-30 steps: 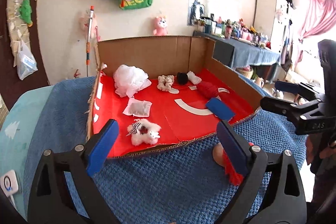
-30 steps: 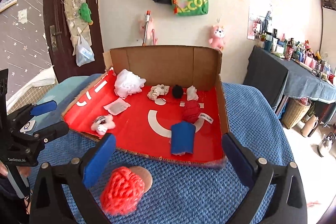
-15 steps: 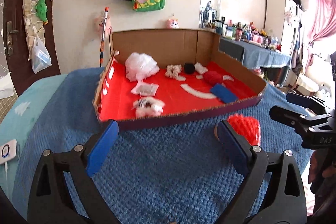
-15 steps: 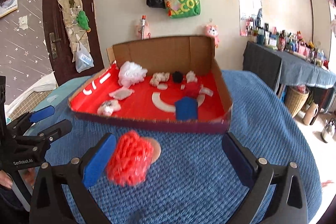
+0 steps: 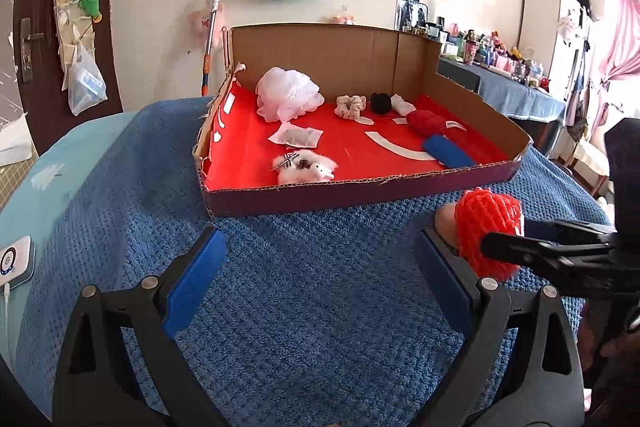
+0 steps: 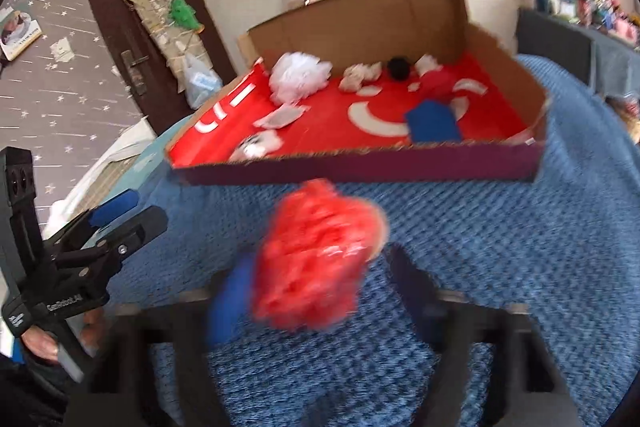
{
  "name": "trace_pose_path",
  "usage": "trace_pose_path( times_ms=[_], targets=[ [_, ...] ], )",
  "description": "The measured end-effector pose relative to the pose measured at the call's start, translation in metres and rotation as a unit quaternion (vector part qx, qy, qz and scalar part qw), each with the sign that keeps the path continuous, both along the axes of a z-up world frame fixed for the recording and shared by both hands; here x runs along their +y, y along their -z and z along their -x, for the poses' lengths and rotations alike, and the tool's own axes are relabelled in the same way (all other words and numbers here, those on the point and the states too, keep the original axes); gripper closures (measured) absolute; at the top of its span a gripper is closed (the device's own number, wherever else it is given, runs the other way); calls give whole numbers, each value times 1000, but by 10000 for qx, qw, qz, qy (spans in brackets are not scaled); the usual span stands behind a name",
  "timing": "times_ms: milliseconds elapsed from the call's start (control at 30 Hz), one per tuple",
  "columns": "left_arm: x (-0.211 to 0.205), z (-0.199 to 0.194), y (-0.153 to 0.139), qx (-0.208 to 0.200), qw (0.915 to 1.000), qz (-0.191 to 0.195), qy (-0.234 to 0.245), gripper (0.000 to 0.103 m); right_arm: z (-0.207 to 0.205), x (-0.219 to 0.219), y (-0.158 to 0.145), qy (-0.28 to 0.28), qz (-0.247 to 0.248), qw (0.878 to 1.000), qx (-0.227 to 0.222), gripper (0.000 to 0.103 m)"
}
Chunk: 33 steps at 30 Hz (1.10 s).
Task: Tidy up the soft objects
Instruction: 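Move both open tools over the red mesh doll beside the box, then grasp the tan round face with the left tool while the right tool grasps the red mesh hair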
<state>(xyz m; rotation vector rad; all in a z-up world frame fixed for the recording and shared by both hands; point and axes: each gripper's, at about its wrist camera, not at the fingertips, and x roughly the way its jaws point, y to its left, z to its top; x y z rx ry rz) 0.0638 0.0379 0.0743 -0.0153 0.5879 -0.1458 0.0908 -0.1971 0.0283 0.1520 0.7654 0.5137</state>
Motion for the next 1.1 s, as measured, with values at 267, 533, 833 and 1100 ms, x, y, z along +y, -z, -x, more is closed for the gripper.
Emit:
trace_pose_path(
  times_ms=[267,533,833,1100],
  targets=[
    [-4,-5,2,60,10000,19,69,7,12,-20,-34,304,257,9977,-547,49],
    [-12,-10,11,233,9995,-12,205,7,-13,-52,-9,731,469,9962,119,42],
    [-26,-20,15,421,9983,-102,397,7,-13,-65,-8,836,321,9959,120,5],
    [-64,-44,16,762,9912,-214,1064,7,-21,-74,-9,753,128,9969,195,0]
  ],
)
